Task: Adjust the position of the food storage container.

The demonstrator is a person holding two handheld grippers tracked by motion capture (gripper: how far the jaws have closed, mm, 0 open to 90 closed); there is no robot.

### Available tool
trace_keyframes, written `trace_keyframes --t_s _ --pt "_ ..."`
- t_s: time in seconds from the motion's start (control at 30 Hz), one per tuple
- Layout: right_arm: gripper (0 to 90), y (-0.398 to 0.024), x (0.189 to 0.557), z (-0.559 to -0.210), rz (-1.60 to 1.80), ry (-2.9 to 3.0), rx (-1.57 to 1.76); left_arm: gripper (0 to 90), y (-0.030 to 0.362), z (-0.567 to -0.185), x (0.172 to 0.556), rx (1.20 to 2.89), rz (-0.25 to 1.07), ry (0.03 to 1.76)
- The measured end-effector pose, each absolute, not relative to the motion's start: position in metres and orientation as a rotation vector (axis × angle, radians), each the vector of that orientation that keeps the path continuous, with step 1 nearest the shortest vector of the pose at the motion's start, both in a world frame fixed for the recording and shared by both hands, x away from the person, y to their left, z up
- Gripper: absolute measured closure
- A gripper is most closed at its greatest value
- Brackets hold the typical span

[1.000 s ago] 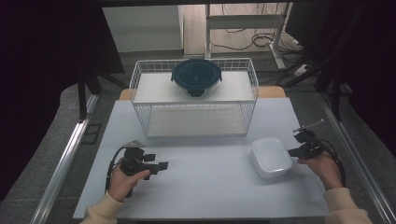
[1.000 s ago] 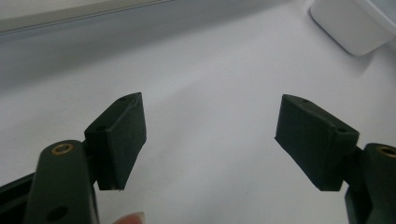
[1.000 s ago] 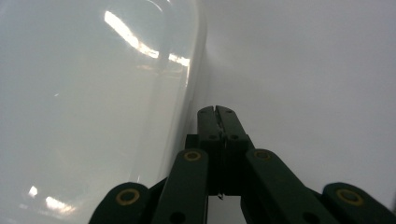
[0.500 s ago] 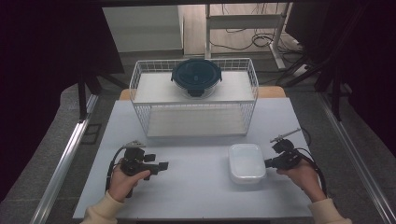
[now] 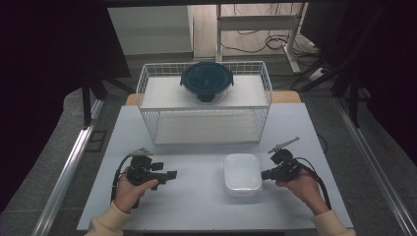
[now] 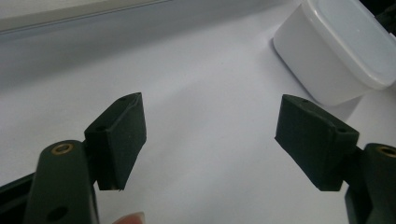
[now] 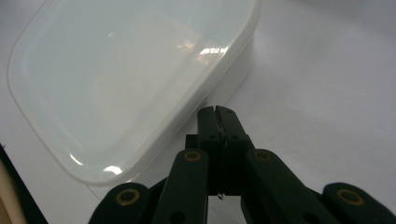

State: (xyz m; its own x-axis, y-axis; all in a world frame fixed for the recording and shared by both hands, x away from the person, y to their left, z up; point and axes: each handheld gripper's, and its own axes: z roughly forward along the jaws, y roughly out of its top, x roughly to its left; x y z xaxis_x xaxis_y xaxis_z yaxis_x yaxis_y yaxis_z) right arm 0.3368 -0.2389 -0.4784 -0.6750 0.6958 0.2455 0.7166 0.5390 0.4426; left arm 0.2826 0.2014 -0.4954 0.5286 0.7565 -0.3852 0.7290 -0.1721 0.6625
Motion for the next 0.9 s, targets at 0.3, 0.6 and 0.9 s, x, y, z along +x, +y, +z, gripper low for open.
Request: trace_keyframes --t_s 0.3,0.6,0.9 --pt "89.3 -0.214 0.332 -0.48 -0.835 -2.741 -1.167 24.1 0.2 -0.496 0.283 1.918 0.041 1.216" --pt "89.3 -0.184 0.333 -0.483 -0.859 -2.774 -1.093 24.1 0.201 -0.496 0.283 1.916 0.039 1.216" --pt "89.3 -0.164 0.331 -0.486 -0.889 -2.781 -1.044 24.1 0.201 -0.496 0.283 1.917 0.04 1.214"
